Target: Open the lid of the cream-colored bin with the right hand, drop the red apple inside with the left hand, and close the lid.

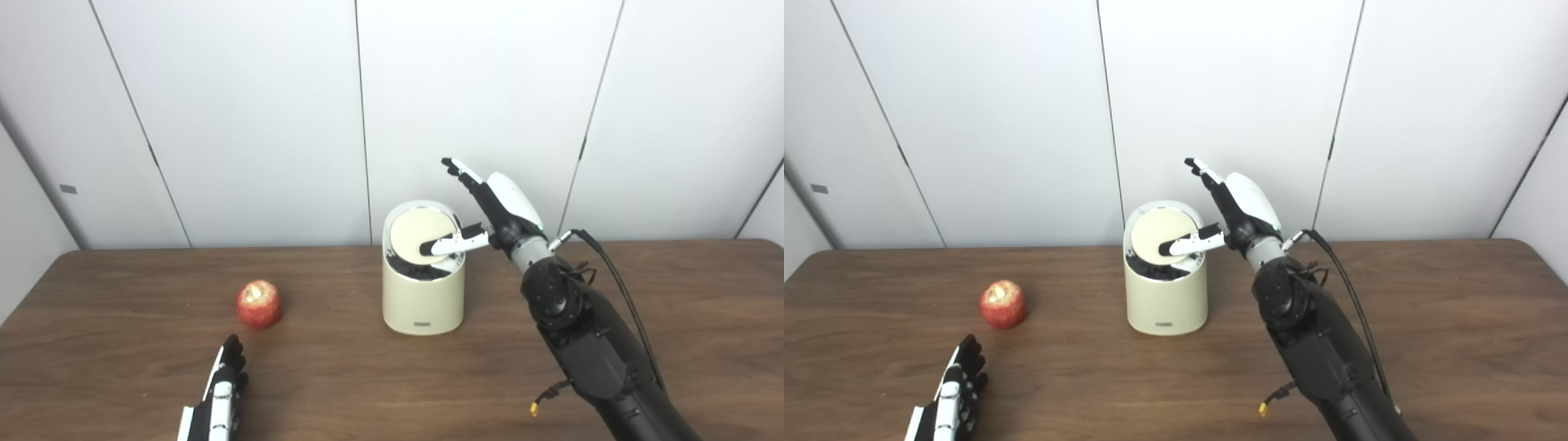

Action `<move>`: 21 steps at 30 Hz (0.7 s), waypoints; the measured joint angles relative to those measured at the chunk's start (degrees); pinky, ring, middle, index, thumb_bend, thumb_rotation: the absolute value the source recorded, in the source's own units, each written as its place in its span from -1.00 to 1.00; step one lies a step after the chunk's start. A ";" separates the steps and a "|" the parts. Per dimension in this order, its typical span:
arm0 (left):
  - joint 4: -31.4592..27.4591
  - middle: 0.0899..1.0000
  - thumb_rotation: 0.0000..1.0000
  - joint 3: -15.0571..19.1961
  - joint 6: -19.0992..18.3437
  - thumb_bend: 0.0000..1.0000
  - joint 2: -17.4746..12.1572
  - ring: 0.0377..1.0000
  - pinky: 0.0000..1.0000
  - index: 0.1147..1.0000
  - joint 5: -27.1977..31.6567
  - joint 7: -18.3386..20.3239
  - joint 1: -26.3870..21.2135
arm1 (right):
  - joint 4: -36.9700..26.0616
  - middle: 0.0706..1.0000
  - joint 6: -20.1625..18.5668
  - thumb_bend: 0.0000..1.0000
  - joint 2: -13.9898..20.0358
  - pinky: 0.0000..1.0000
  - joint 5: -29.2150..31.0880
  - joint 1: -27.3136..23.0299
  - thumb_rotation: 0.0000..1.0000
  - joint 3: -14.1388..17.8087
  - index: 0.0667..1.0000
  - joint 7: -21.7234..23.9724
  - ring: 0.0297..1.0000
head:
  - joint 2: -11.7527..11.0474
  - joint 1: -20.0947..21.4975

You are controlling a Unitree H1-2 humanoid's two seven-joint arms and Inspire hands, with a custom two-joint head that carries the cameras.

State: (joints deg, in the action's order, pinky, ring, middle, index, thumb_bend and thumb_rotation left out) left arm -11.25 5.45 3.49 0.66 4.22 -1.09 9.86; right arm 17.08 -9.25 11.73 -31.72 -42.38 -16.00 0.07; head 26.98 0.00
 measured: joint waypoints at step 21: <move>0.50 0.97 0.91 -1.21 1.69 -0.20 0.18 0.99 1.00 1.00 -0.72 -0.99 -0.20 | -4.55 0.84 2.01 0.74 -0.24 0.62 2.45 2.19 -0.39 3.72 0.85 0.48 0.80 | 0.09 -0.79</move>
State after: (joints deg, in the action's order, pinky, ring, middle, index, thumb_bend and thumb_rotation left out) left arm -10.75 4.24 5.18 0.83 3.50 -2.09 9.66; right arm 12.53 -7.24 11.48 -29.28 -40.19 -12.28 0.55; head 27.07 -0.79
